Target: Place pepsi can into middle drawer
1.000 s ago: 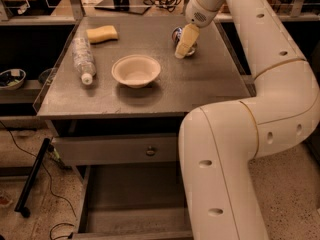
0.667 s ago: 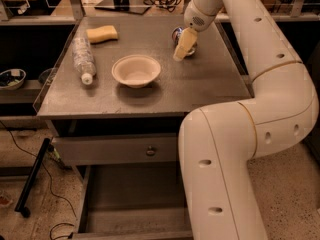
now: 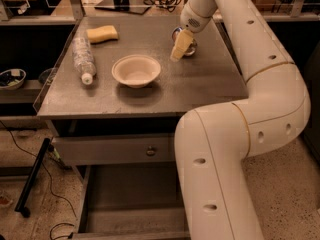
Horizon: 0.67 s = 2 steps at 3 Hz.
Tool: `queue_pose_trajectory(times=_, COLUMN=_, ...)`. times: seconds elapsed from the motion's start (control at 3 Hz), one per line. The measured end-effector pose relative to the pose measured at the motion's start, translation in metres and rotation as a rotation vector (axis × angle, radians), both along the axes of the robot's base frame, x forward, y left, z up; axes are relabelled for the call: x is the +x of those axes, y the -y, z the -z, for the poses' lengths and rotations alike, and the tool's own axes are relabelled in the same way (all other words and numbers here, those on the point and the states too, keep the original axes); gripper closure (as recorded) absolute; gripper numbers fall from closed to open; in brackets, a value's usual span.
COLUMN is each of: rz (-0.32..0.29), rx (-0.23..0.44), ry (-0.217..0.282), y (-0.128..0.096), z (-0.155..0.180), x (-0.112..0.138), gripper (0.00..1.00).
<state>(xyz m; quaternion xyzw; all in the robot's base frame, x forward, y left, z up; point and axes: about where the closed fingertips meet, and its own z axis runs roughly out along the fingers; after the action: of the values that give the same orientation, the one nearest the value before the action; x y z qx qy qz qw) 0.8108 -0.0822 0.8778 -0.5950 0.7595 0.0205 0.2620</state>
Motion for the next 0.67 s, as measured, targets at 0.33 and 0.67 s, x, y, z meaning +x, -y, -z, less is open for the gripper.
queue_pose_trajectory(times=0.33, rz=-0.011, rx=-0.048, ry=0.010, y=-0.0026, z=0.0010, x=0.0031, gripper=0.00)
queue_pose_trajectory(times=0.67, rz=-0.005, rx=-0.047, ry=0.001, y=-0.0005, z=0.0063, x=0.0037, gripper=0.00)
